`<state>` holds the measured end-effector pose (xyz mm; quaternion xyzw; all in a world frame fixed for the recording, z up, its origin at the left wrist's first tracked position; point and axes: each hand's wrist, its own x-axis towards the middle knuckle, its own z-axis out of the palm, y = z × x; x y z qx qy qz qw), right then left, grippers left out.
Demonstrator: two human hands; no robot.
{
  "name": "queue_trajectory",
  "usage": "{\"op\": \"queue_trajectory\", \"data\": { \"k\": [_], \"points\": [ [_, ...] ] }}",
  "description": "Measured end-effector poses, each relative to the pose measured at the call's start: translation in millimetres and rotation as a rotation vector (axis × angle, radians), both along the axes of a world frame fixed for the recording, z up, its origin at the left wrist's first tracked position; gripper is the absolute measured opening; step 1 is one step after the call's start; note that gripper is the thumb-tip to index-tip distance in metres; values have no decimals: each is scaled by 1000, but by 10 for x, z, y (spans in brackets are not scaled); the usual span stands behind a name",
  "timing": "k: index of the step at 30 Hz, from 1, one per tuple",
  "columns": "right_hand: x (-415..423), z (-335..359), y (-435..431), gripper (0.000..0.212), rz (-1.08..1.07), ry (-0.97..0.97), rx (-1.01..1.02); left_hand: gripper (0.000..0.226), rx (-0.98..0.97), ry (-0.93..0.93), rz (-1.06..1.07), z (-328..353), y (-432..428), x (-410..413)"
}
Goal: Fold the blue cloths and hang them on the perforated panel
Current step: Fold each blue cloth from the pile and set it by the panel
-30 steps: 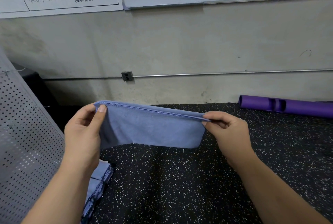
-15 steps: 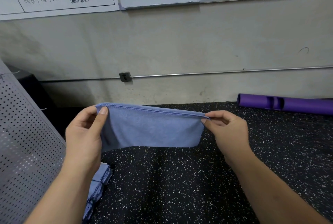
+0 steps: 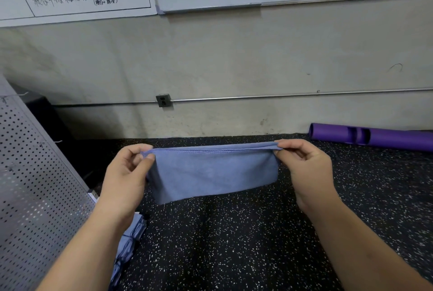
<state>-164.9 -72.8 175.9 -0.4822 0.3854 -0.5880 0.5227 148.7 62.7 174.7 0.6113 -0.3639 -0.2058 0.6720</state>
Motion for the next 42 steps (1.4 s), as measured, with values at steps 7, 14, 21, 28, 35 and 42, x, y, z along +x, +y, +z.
{"op": "queue_trajectory", "data": {
  "k": [7,14,21,28,35,42],
  "points": [
    [-36,20,27,19,7,148,-2,28,71,-121,-46,41,54,-57],
    [21,66,120,22,125,119,-53,30,132,-200,-29,2,-6,-220],
    [164,30,291,27,253,255,-208,25,150,-379,-263,3,-55,-631],
    [241,42,431,30,390,356,-322,21,148,-540,-376,-18,-123,-805],
    [253,20,462,33,416,433,-383,8,218,-484,-476,-35,-149,-795],
    [226,35,404,22,337,520,-463,9,173,-393,-405,-21,-143,-763]
  ]
}}
